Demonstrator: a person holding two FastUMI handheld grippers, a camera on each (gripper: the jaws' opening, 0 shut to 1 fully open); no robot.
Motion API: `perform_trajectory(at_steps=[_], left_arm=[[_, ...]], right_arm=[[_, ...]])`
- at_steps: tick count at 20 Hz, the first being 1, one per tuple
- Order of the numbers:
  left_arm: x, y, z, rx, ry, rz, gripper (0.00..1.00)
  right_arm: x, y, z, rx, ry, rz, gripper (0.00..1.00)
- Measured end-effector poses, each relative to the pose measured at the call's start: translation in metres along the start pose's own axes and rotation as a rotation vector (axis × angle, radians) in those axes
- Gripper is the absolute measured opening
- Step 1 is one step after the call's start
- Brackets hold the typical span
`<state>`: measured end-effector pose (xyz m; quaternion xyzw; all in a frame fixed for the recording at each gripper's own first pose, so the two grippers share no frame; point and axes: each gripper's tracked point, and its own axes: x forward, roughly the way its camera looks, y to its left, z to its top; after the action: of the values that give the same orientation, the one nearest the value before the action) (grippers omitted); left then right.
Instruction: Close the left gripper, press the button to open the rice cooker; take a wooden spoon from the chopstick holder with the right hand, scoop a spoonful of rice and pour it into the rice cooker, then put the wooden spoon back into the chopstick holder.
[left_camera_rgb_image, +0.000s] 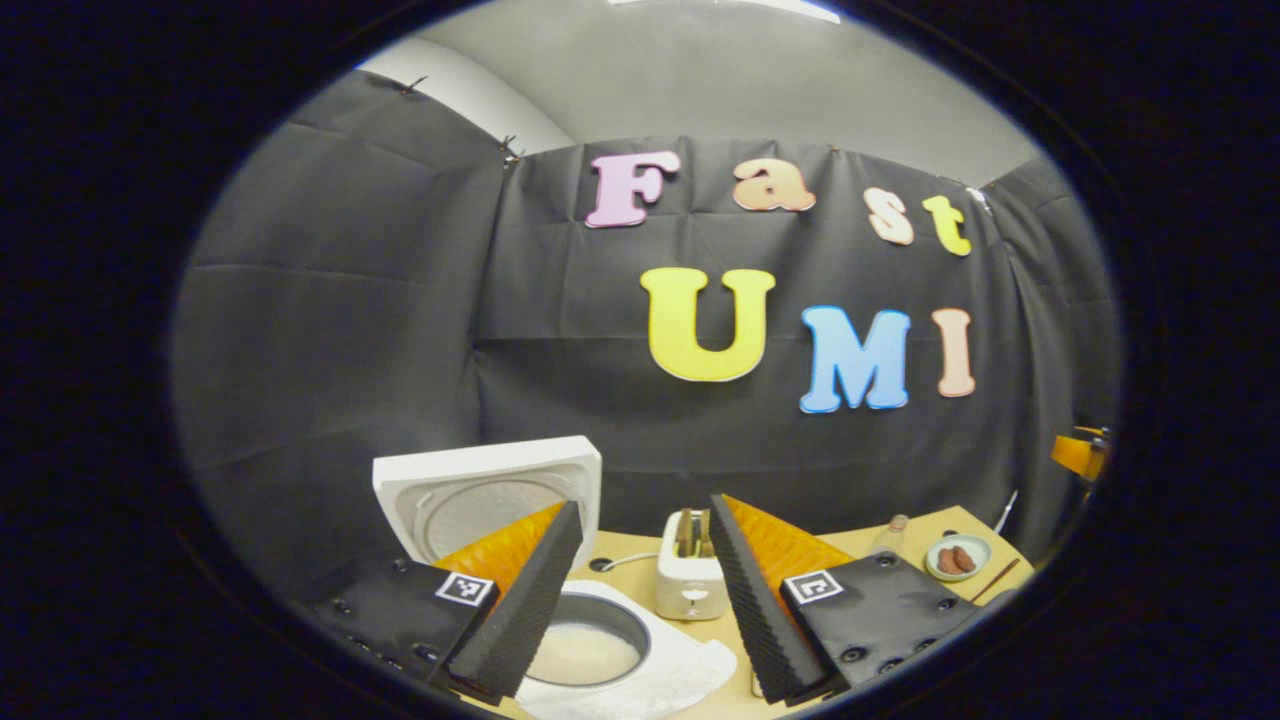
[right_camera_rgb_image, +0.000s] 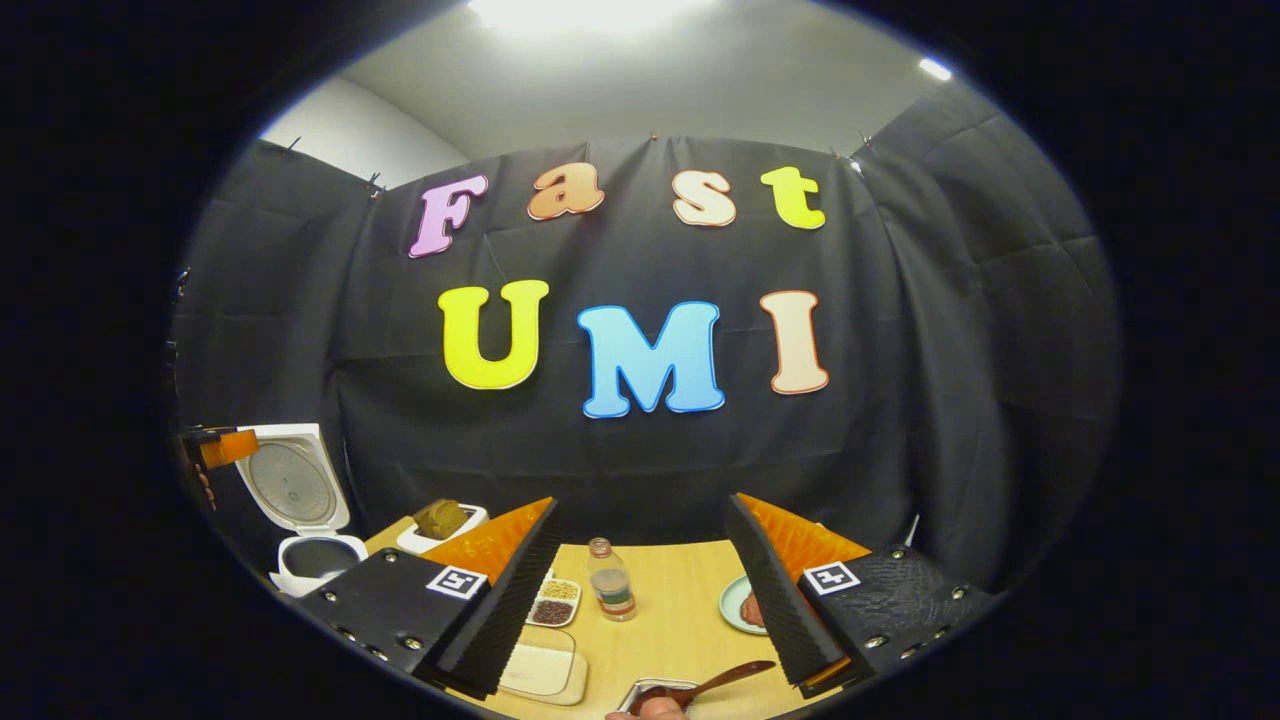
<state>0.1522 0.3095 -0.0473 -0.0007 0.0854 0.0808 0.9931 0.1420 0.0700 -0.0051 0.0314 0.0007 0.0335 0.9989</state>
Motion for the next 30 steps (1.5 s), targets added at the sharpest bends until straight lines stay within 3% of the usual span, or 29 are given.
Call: perform_trajectory(at_steps=[6,8,15,21,22,30], left_arm=[[0.062,0.049,0.043,-0.030,-0.012,0.081,0.91],[0.086,0.071,0.046,-0.094,0.018,0.127,0.93],[0.157,0.144,0.013,-0.122,0.171,0.348,0.92],[0.184,0.174,-0.025,-0.141,0.291,0.442,0.95],[0.181,0.174,-0.031,-0.140,0.321,0.456,0.89],[0.177,0.169,-0.031,-0.139,0.290,0.434,0.88]], right_arm=[[0.031,0.014,-0.004,0.002,0.012,0.067,0.99],[0.036,0.015,-0.009,-0.004,0.019,0.075,0.99],[0.055,0.001,-0.016,0.003,0.052,0.063,0.99],[0.059,-0.015,-0.022,0.012,0.077,0.044,0.99],[0.059,-0.017,-0.023,0.011,0.080,0.040,0.99],[0.051,-0.011,-0.019,0.016,0.070,0.053,0.99]])
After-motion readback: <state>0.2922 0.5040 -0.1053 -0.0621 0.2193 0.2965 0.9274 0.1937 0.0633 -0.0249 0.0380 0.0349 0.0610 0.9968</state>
